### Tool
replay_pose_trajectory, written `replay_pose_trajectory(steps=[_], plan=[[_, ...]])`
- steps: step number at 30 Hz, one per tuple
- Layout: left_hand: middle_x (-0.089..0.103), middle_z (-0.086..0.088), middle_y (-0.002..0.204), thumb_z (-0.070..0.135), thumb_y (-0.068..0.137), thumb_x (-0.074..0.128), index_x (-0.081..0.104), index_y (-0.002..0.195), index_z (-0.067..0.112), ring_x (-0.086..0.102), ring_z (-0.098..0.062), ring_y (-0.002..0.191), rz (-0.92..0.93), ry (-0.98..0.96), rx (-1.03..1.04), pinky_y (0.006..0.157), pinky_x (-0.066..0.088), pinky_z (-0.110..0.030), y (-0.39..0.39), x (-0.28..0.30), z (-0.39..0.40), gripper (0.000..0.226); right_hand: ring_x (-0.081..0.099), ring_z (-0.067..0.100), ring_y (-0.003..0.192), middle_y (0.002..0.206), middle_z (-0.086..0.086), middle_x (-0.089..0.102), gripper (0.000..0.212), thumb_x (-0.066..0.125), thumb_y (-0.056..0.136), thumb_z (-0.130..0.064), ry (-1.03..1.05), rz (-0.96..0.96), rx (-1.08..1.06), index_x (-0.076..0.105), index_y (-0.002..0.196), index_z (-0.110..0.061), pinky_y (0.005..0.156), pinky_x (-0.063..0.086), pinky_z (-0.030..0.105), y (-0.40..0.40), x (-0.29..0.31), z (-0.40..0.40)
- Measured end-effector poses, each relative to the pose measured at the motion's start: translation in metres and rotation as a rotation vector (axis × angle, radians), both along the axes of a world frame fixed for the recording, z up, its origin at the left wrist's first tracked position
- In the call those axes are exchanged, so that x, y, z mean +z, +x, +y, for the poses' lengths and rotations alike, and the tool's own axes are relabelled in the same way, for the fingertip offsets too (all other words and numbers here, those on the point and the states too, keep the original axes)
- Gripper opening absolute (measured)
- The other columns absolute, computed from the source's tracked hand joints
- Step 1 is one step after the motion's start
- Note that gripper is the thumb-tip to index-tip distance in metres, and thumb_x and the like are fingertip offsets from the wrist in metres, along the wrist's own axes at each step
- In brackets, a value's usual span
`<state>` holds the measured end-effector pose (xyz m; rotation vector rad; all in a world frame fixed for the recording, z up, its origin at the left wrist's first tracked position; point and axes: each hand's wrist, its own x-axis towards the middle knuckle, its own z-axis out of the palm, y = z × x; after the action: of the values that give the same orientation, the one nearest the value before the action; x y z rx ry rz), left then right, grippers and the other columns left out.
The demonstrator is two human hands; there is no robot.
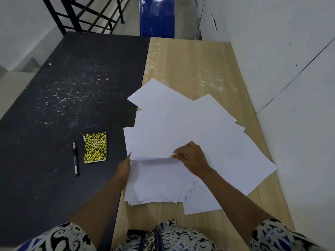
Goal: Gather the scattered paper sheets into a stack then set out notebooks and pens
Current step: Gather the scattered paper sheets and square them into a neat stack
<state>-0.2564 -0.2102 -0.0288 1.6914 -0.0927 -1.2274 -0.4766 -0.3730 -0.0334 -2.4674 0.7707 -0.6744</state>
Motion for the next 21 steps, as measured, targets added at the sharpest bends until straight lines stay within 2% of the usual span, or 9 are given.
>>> replay_pose_trajectory(steps=[2, 4, 7, 8, 11, 12, 17, 19, 21], plan=[[0.069, -0.004, 0.11, 0.058, 0.098, 0.033, 0.064, 0.119, 0.025, 0.063, -0.027, 0.104, 0.136, -0.028, 0.064, 0.09, 0.05, -0.043, 0.003, 0.0, 0.0, 0.05, 0.058, 0.013, 0.089, 0.096, -0.012, 0.074, 0.031, 0.057, 0.088, -0.048, 0.02, 0.105, 0.066, 0.076, 0.093, -0.024, 0.075, 0.049, 0.03, -0.006, -0.004, -0.001], [0.066, -0.006, 0.122, 0.066, 0.094, 0.033, 0.059, 0.129, 0.023, 0.06, -0.029, 0.113, 0.168, -0.027, 0.097, 0.099, 0.046, -0.047, 0.007, -0.003, 0.001, 0.062, 0.056, 0.014, 0.102, 0.108, -0.01, 0.072, 0.026, 0.061, 0.087, -0.044, 0.058, 0.206, 0.084, 0.077, 0.095, -0.025, 0.082, 0.05, 0.035, -0.015, -0.006, -0.003], [0.063, -0.005, 0.127, 0.079, 0.065, 0.062, 0.058, 0.133, 0.019, 0.06, -0.027, 0.115, 0.084, 0.03, 0.046, 0.104, 0.044, -0.049, 0.011, -0.01, 0.004, 0.09, 0.048, 0.018, 0.119, 0.127, -0.008, 0.063, 0.016, 0.068, 0.087, -0.033, 0.184, 0.3, 0.054, 0.077, 0.095, -0.023, 0.095, 0.044, 0.043, -0.024, -0.002, -0.001], [0.064, -0.005, 0.125, 0.074, 0.06, 0.072, 0.06, 0.13, 0.016, 0.062, -0.027, 0.112, 0.036, 0.035, 0.009, 0.102, 0.046, -0.049, 0.01, -0.007, 0.004, 0.092, 0.044, 0.016, 0.124, 0.132, -0.007, 0.059, 0.015, 0.068, 0.087, -0.032, 0.23, 0.32, 0.037, 0.077, 0.095, -0.023, 0.099, 0.041, 0.043, -0.026, 0.0, 0.0], [0.067, -0.008, 0.118, 0.03, 0.081, 0.076, 0.063, 0.121, 0.008, 0.066, -0.024, 0.1, -0.047, 0.011, -0.074, 0.09, 0.053, -0.042, 0.003, -0.001, 0.005, 0.048, 0.035, 0.012, 0.134, 0.143, -0.009, 0.047, 0.016, 0.068, 0.087, -0.036, 0.304, 0.354, -0.009, 0.074, 0.101, -0.03, 0.108, 0.031, 0.043, -0.03, 0.004, 0.003], [0.067, -0.008, 0.116, 0.021, 0.083, 0.075, 0.062, 0.12, 0.008, 0.066, -0.024, 0.098, -0.048, 0.004, -0.088, 0.086, 0.054, -0.04, 0.003, -0.003, 0.005, 0.041, 0.033, 0.013, 0.135, 0.145, -0.009, 0.043, 0.022, 0.069, 0.085, -0.037, 0.339, 0.355, -0.05, 0.071, 0.107, -0.032, 0.11, 0.029, 0.043, -0.029, 0.005, 0.005], [0.067, -0.016, 0.118, -0.001, 0.078, 0.073, 0.06, 0.119, 0.004, 0.066, -0.034, 0.101, 0.044, 0.008, -0.203, 0.082, 0.055, -0.043, 0.012, -0.003, 0.008, 0.043, 0.04, 0.026, 0.127, 0.137, 0.007, 0.038, 0.069, 0.067, 0.083, -0.051, 0.62, 0.276, -0.521, 0.044, 0.137, -0.015, 0.101, 0.041, 0.04, -0.004, 0.008, 0.014], [0.065, -0.019, 0.117, -0.008, 0.081, 0.064, 0.058, 0.116, 0.005, 0.065, -0.035, 0.098, 0.066, 0.017, -0.238, 0.078, 0.054, -0.041, 0.013, 0.0, 0.008, 0.037, 0.046, 0.027, 0.123, 0.136, 0.01, 0.037, 0.077, 0.069, 0.082, -0.049, 0.704, 0.315, -0.546, 0.038, 0.14, -0.011, 0.098, 0.044, 0.037, 0.005, 0.006, 0.015], [0.066, -0.017, 0.112, -0.003, 0.086, 0.059, 0.059, 0.116, 0.005, 0.064, -0.032, 0.094, 0.068, 0.015, -0.199, 0.075, 0.053, -0.039, 0.012, 0.001, 0.006, 0.031, 0.051, 0.027, 0.119, 0.135, 0.011, 0.038, 0.071, 0.071, 0.084, -0.035, 0.697, 0.384, -0.471, 0.038, 0.141, -0.011, 0.095, 0.044, 0.034, 0.01, 0.003, 0.015]])
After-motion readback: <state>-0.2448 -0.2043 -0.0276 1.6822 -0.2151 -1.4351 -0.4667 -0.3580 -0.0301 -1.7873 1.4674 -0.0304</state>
